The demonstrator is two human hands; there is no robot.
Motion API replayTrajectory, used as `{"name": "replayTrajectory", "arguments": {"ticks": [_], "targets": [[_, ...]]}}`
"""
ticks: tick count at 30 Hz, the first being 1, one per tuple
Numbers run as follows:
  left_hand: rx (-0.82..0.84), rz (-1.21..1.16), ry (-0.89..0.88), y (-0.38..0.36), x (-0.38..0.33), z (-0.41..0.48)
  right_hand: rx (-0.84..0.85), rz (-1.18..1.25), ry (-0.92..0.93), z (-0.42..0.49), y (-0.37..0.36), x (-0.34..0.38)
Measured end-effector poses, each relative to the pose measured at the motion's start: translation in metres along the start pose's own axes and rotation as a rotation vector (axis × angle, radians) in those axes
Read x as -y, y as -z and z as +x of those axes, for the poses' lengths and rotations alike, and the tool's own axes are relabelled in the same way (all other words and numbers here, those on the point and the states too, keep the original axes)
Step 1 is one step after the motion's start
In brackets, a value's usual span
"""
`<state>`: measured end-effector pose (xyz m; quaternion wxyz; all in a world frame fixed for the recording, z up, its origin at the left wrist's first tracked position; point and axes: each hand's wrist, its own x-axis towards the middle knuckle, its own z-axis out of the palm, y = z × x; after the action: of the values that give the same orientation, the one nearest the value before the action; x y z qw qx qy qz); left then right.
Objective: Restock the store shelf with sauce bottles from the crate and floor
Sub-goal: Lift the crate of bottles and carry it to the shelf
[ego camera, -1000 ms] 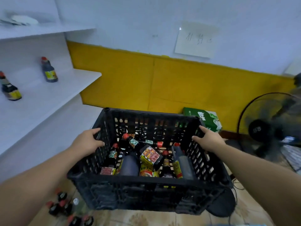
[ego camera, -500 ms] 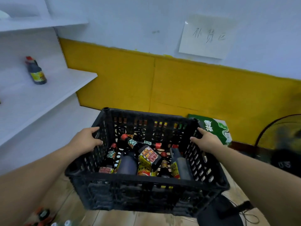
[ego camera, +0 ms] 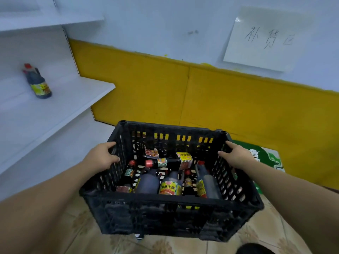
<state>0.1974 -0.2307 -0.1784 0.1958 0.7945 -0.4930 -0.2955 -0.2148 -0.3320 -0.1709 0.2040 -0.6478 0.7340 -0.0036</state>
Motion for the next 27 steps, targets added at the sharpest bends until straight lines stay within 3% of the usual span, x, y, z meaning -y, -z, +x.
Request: {"name": "replayTrajectory", "arguments": {"ticks": [7, 20, 27], "targets": [[-0.034, 0.046, -0.047, 0.019, -0.022, 0.097, -0.045, 0.082, -0.025, 0.081, 0.001, 0.035], [-0.153, 0.037, 0.032, 0.021, -0.068, 0.227, -0.030, 0.008, 0.103, 0.258, 0.045, 0.094], [-0.065, -0.010, 0.030, 0.032, -0.047, 0.287, -0.023, -0.014, 0.020, 0.289, 0.034, 0.133]]}}
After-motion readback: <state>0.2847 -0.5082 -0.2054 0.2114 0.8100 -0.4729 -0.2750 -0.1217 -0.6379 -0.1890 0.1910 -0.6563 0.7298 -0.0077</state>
